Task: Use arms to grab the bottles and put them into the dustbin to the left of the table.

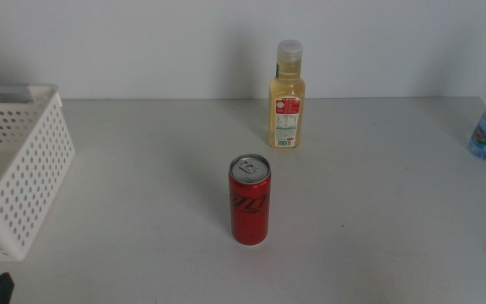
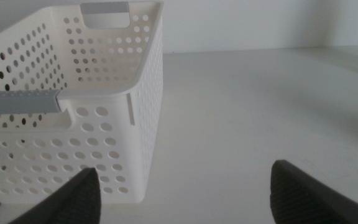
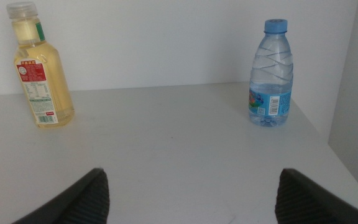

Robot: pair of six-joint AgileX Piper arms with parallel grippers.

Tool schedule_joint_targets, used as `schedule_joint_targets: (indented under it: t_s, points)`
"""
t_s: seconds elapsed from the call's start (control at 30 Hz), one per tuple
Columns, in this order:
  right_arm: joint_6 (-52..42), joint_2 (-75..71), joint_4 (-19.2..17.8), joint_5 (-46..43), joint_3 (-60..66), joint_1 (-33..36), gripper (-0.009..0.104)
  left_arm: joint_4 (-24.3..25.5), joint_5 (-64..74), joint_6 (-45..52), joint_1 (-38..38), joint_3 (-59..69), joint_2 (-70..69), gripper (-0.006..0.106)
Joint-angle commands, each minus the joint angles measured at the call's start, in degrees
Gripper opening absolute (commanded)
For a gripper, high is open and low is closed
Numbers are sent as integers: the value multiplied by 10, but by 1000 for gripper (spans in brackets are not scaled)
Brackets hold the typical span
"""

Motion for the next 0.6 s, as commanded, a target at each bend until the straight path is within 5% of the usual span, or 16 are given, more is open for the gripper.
schedule_joint_targets:
  t_s: [0.0,0.57]
  points:
    - [-3,-12,-7,-42,-5,-2,94,-2,-60,-4,-4,1,0,94]
    - [-3,-12,-7,-42,-5,-2,94,-2,-542,5,-187,1,464,94]
